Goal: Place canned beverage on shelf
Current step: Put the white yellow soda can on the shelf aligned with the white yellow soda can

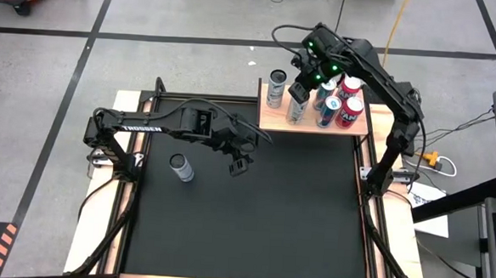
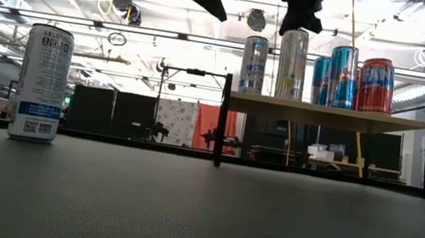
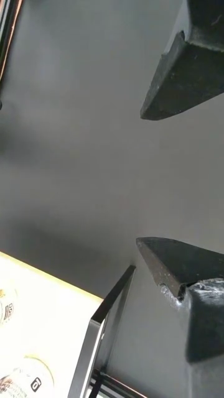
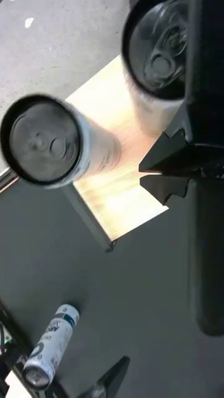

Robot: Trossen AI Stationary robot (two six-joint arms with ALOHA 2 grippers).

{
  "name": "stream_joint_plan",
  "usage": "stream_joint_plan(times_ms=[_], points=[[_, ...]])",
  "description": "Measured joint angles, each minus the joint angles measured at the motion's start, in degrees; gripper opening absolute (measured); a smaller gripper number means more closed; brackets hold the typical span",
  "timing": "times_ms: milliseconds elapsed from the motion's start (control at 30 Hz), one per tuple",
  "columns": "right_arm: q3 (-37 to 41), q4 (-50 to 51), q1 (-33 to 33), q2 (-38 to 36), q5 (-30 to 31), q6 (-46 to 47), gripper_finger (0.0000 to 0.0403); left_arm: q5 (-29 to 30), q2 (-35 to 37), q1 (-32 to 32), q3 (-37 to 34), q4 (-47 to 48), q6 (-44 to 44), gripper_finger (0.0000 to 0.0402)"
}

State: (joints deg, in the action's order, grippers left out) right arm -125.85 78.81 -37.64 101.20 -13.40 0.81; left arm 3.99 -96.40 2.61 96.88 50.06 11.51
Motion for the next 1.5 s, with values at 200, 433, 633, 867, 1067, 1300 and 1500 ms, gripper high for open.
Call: stream_joint_plan(times_ms=[200,433,633,867,1067,1300,1500], points=[[0.0,0.8,-0.6,0.0,0.1,0.0,0.0,0.0,0.0,0.0,0.0,0.0,0.0,0.0322],[-0.1,3.0,-0.9,-0.1,0.0,0.2,0.0,0.0,0.0,0.0,0.0,0.0,0.0,0.0322],[-0.1,4.5,-1.0,-0.3,3.2,0.2,0.0,0.0,0.0,0.0,0.0,0.0,0.0,0.0322],[-0.1,5.8,-1.1,-0.6,3.2,0.1,0.0,0.0,0.0,0.0,0.0,0.0,0.0,0.0322],[0.0,6.9,-1.1,-1.0,4.4,-0.6,0.0,0.0,0.0,0.0,0.0,0.0,0.0,0.0322],[0.0,5.2,-1.1,-2.9,4.3,-1.5,0.0,0.0,0.0,0.0,0.0,0.0,0.0,0.0322],[0.0,6.6,-1.1,-4.8,4.3,-1.5,0.0,0.0,0.0,0.0,0.0,0.0,0.0,0.0322]])
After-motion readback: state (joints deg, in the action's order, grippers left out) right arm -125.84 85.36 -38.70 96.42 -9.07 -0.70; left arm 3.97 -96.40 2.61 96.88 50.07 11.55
